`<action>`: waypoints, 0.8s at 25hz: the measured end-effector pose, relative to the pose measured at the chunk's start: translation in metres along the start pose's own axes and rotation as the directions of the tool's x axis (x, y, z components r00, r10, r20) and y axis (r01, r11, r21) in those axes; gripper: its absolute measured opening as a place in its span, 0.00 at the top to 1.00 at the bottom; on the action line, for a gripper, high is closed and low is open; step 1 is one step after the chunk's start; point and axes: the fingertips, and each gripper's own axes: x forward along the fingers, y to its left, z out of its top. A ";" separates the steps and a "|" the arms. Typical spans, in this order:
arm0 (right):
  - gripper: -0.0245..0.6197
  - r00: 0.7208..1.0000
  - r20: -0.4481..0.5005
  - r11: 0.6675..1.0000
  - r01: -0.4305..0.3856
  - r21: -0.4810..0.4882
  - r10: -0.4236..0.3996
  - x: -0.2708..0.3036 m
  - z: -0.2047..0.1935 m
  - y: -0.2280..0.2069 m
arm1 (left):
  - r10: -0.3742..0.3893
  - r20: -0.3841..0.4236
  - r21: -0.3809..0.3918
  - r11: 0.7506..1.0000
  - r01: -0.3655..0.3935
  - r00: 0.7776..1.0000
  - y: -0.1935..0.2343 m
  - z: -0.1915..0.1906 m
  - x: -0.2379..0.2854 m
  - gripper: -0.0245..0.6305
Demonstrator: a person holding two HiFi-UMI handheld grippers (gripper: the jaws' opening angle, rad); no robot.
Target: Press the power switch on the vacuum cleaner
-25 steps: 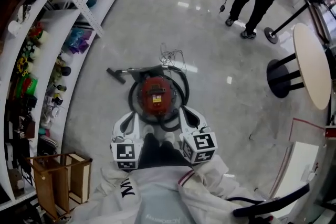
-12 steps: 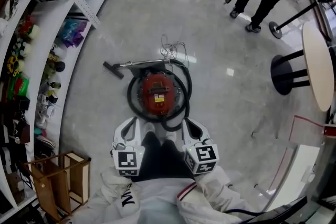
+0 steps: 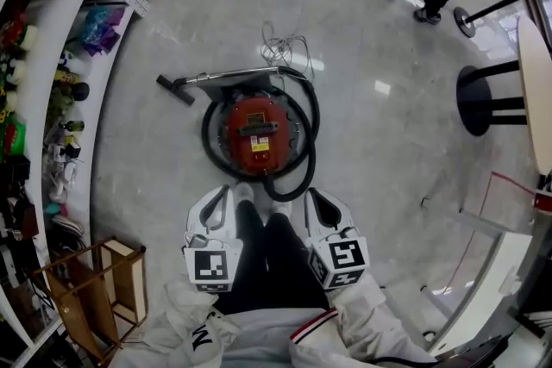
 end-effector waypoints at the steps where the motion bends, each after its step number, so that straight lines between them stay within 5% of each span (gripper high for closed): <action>1: 0.96 1.000 -0.004 1.000 0.000 0.004 0.000 0.003 -0.003 -0.001 | -0.002 0.000 -0.007 1.000 0.002 1.000 -0.001 -0.001 0.003 0.96; 20: 0.96 0.994 -0.102 0.998 -0.047 -0.034 0.043 0.056 -0.042 0.010 | -0.041 -0.067 -0.036 0.999 0.039 0.997 0.003 -0.045 0.046 0.96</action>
